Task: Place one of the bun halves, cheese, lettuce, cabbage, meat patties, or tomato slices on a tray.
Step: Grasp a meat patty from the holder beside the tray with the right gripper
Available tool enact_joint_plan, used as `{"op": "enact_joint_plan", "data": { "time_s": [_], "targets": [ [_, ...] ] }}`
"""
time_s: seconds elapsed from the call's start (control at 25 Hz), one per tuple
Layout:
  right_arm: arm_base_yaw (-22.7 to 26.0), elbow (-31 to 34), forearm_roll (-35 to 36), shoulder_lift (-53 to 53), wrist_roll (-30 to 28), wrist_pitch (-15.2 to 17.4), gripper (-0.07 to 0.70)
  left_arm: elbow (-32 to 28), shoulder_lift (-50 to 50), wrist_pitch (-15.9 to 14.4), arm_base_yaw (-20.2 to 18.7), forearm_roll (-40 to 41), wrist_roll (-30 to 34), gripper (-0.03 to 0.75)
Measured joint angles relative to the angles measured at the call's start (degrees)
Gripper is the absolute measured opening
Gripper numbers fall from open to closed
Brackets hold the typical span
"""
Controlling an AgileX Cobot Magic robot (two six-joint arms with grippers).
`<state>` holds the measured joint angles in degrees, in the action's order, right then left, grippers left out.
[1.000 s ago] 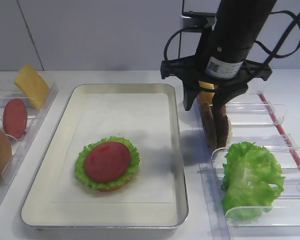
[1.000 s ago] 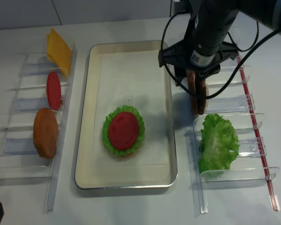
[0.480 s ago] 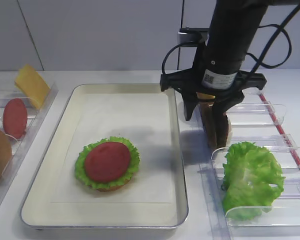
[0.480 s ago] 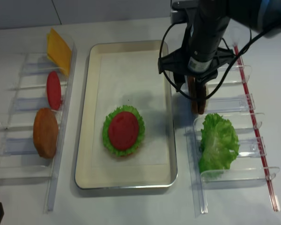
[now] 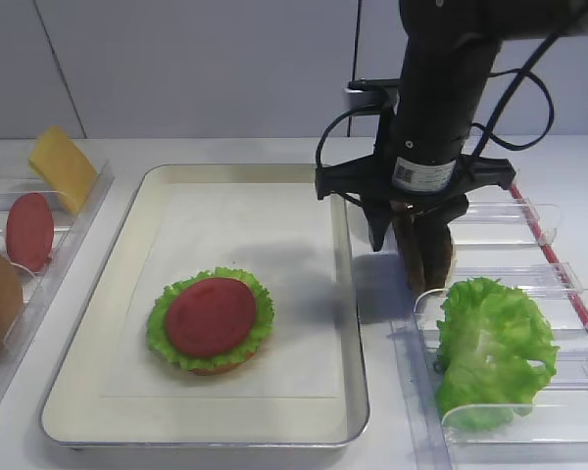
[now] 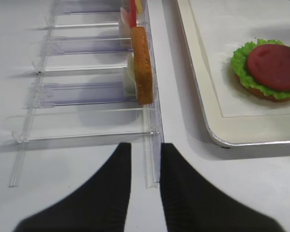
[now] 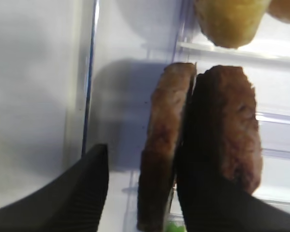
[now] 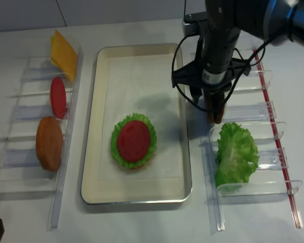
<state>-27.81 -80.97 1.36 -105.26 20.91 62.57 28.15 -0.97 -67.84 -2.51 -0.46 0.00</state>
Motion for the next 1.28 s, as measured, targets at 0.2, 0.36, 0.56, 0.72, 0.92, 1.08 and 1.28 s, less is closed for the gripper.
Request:
{"op": "enact_joint_plan", "data": {
  "time_s": [0.2, 0.36, 0.56, 0.72, 0.92, 1.08, 1.28],
  "targets": [
    [0.0, 0.0, -1.36, 0.0, 0.23, -0.17, 0.219, 0.0, 0.0, 0.0, 0.0, 0.0, 0.0, 0.14],
    [0.0, 0.0, -2.43, 0.0, 0.42, 0.39, 0.162, 0.0, 0.0, 0.0, 0.0, 0.0, 0.0, 0.14],
    [0.0, 0.0, -2.31, 0.47, 0.42, 0.63, 0.162, 0.0, 0.0, 0.0, 0.0, 0.0, 0.0, 0.14],
    [0.0, 0.0, -1.36, 2.5, -0.45, 1.43, 0.162, 0.0, 0.0, 0.0, 0.0, 0.0, 0.0, 0.14],
    [0.0, 0.0, 1.08, 5.24, -1.39, 3.56, 0.155, 0.0, 0.0, 0.0, 0.0, 0.0, 0.0, 0.14],
    [0.0, 0.0, 4.45, 7.12, -3.13, 3.4, 0.155, 0.0, 0.0, 0.0, 0.0, 0.0, 0.0, 0.14],
    [0.0, 0.0, 8.72, 10.79, -6.72, 2.86, 0.155, 0.0, 0.0, 0.0, 0.0, 0.0, 0.0, 0.14]
  ]
}}
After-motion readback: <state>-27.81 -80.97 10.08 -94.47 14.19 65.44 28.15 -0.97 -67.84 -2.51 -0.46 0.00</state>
